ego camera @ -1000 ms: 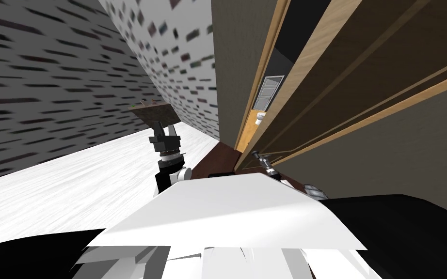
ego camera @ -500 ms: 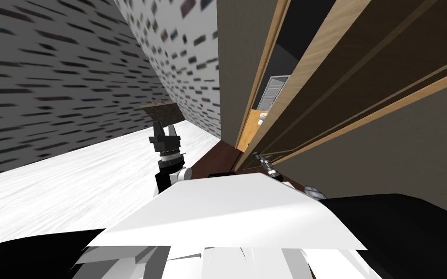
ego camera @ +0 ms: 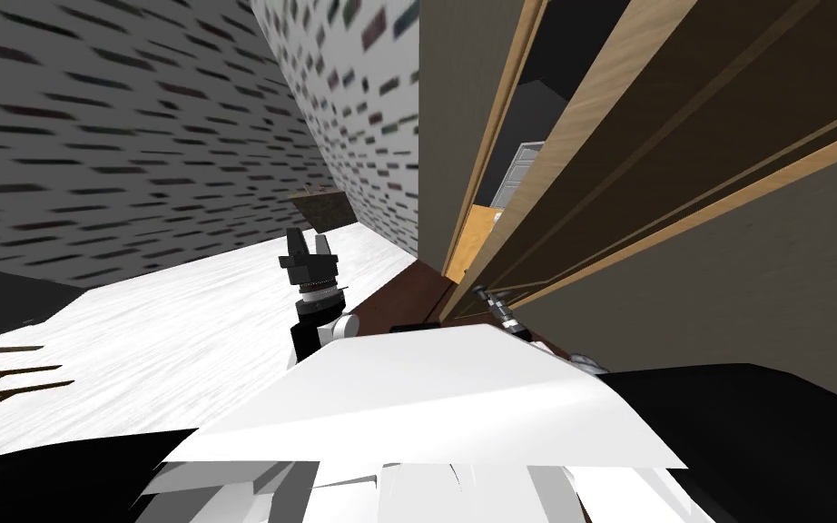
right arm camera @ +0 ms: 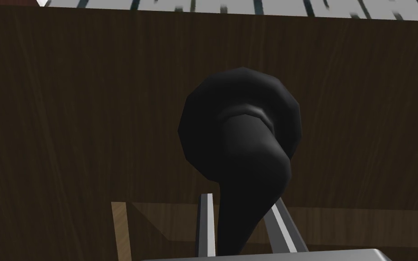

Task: Pull the door open

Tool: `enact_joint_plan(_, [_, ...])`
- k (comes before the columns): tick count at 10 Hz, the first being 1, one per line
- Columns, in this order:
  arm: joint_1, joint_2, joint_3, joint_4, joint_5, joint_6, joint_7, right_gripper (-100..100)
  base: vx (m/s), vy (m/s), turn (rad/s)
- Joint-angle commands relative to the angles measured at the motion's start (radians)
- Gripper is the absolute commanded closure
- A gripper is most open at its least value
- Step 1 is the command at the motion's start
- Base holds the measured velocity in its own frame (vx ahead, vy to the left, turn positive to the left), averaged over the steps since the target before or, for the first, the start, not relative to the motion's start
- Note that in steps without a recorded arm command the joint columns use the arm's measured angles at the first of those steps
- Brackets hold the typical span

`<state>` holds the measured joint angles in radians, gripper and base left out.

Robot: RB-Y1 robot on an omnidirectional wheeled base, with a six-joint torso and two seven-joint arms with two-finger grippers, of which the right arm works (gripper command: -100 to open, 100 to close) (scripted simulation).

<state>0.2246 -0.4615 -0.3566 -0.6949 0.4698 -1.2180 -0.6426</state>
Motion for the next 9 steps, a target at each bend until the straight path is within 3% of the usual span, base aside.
enact_joint_plan(1, [-0.002,-0.006,-0.007,0.01,0.004,-0.016,-0.001,100,-0.211,-0.104,0.155])
enact_joint_plan(9, [-0.013,-0.012,-0.017,0.043,0.026,-0.048,-0.006,100,-0.172,-0.06,0.131])
